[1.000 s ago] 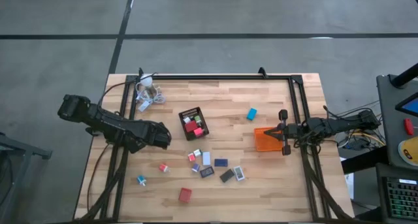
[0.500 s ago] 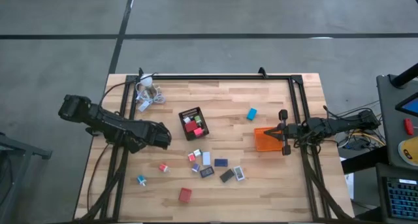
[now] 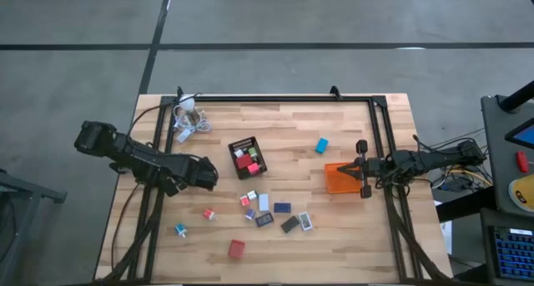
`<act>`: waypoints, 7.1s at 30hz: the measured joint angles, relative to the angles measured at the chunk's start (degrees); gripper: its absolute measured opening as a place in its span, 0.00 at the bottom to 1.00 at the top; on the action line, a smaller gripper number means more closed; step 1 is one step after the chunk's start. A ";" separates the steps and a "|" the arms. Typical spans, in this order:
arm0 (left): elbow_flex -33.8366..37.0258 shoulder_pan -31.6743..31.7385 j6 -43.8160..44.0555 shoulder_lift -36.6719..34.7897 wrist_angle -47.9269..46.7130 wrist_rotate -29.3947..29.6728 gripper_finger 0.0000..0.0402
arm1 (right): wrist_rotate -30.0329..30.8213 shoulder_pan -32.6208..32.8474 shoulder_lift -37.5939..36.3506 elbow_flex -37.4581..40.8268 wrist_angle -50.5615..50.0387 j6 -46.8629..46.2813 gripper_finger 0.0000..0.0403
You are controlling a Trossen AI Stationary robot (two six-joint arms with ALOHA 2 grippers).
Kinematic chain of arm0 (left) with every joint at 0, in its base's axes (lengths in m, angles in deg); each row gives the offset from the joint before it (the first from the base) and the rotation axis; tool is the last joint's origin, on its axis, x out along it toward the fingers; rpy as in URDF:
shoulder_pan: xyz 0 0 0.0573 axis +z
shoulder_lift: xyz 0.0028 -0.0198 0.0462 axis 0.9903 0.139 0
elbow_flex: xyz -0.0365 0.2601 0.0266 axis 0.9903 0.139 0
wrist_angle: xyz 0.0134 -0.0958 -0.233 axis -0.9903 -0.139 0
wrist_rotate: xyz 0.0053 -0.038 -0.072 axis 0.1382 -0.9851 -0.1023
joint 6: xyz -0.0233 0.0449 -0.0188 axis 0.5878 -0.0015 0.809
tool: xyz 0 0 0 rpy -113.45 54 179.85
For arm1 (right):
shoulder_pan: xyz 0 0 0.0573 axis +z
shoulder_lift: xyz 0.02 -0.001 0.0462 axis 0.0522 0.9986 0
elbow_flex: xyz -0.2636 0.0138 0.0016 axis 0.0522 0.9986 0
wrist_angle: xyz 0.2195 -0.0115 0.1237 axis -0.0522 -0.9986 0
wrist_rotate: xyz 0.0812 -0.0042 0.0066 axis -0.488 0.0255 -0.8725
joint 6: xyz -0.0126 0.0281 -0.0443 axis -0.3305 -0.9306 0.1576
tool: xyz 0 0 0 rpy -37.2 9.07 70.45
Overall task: Pick & Place Office items
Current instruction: Put the green charger adapter in the black bin, then put the left pink charger adapter in the black bin
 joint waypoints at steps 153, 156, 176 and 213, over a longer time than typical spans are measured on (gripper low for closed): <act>-20.59 -19.17 -105.56 -2.12 19.84 2.18 0.59 | -0.04 0.02 0.00 0.00 0.00 0.00 0.02; -20.59 -22.98 -105.55 -2.14 17.14 -2.19 0.59 | -0.04 0.01 0.00 0.00 -0.02 0.00 0.02; -10.15 -31.21 -89.73 -2.08 16.68 -2.99 0.59 | -0.01 0.01 0.00 0.00 -0.02 0.00 0.02; -7.52 -31.15 -96.94 -2.05 22.71 -4.51 0.59 | -0.01 0.00 0.00 0.00 0.00 0.00 0.02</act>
